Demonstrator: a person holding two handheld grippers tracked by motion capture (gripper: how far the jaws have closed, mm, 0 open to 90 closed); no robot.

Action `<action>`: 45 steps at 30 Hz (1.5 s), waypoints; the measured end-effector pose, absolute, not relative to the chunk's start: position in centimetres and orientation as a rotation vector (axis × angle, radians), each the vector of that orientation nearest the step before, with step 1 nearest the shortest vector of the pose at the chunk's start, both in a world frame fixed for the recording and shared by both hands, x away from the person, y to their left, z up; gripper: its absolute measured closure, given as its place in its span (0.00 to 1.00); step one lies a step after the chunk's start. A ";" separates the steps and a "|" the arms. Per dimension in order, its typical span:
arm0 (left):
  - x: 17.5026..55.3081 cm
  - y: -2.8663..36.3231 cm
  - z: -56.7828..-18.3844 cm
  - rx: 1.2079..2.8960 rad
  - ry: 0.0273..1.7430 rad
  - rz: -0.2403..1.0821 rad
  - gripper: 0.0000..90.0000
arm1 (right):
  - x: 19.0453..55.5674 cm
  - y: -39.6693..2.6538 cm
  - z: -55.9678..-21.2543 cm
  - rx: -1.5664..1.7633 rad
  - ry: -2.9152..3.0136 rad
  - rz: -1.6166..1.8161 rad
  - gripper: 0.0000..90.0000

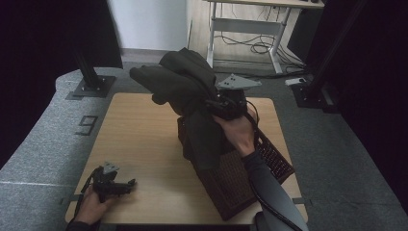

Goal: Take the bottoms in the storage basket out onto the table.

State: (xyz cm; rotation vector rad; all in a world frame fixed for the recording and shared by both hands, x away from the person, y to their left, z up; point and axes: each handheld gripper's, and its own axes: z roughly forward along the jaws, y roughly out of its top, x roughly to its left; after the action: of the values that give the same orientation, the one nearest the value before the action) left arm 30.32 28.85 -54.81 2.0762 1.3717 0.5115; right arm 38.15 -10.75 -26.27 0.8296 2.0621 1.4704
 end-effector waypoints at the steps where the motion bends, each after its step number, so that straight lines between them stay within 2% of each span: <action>1: 30.3 28.9 -54.8 2.076 1.372 0.511 0.00 | 38.1 -10.7 -26.3 0.830 2.062 1.470 0.75; 45: 30.4 30.8 -54.8 2.049 1.414 0.520 0.00 | 38.3 0.5 -28.7 0.704 2.198 1.527 0.75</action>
State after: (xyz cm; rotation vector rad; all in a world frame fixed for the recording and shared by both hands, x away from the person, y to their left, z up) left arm 30.42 30.80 -54.78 2.0485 1.4141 0.5201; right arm 38.33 0.49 -28.70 0.7037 2.1978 1.5275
